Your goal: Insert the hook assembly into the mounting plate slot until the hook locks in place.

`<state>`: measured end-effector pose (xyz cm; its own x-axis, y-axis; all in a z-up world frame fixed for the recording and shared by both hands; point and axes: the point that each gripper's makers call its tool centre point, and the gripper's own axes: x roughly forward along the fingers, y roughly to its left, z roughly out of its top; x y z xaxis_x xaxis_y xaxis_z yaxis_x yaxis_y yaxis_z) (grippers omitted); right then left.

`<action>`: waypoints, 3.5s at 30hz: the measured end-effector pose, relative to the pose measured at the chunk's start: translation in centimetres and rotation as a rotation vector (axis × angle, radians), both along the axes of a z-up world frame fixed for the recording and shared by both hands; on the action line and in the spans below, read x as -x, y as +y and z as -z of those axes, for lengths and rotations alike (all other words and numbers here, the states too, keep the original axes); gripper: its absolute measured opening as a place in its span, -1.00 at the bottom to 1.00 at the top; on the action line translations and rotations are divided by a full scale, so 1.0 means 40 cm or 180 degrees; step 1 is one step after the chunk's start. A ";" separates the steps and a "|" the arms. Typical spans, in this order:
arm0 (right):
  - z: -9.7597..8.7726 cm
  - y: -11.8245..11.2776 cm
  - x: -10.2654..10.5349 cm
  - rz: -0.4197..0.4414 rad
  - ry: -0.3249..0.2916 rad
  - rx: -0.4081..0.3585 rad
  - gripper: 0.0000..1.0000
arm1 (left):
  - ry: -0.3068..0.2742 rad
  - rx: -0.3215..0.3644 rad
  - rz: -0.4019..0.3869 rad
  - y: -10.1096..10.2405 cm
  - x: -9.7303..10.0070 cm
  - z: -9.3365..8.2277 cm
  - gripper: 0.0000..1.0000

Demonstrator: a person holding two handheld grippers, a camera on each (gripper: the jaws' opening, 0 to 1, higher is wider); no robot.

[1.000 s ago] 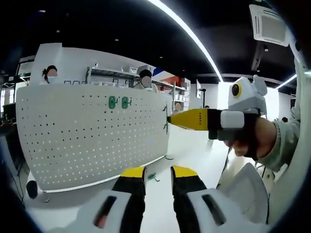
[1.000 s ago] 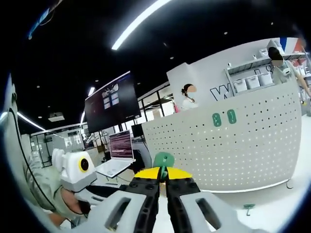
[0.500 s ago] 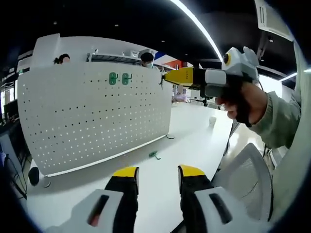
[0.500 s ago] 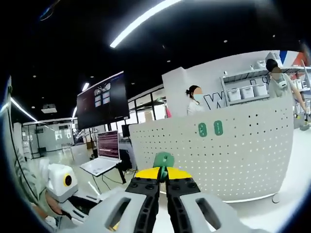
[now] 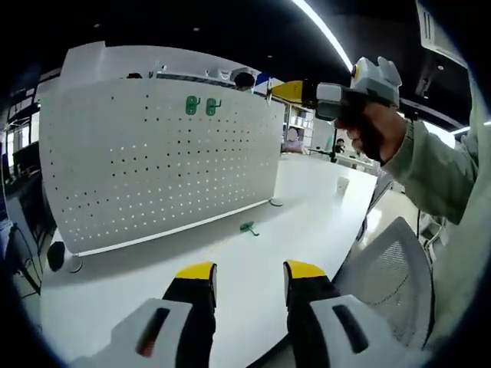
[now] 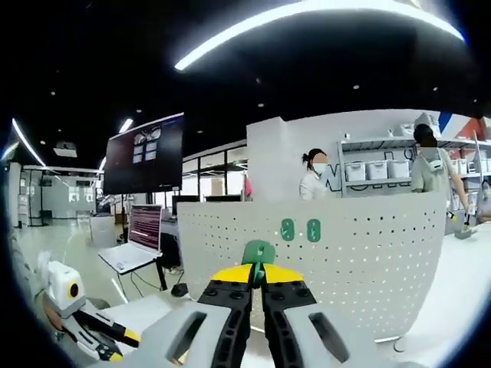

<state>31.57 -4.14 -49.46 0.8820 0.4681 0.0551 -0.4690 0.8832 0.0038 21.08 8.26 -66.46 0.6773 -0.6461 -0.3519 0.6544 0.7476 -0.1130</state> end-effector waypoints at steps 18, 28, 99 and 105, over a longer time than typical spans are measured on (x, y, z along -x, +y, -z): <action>0.006 -0.091 -0.152 0.0483 -0.0016 0.0207 -0.96 | 0.0005 0.0024 -0.0093 0.019 -0.008 -0.002 -0.29; 0.003 -0.119 -0.233 0.0642 -0.0025 0.0294 -0.96 | -0.0018 0.0013 -0.0140 0.035 -0.030 -0.007 -0.28; 0.024 -0.141 -0.453 0.0925 0.0124 0.0579 -0.96 | 0.0097 0.0076 -0.0244 0.064 -0.071 0.012 -0.31; 0.022 -0.141 -0.454 0.0941 0.0120 0.0577 -0.95 | 0.0099 0.0088 -0.0250 0.063 -0.071 0.013 -0.31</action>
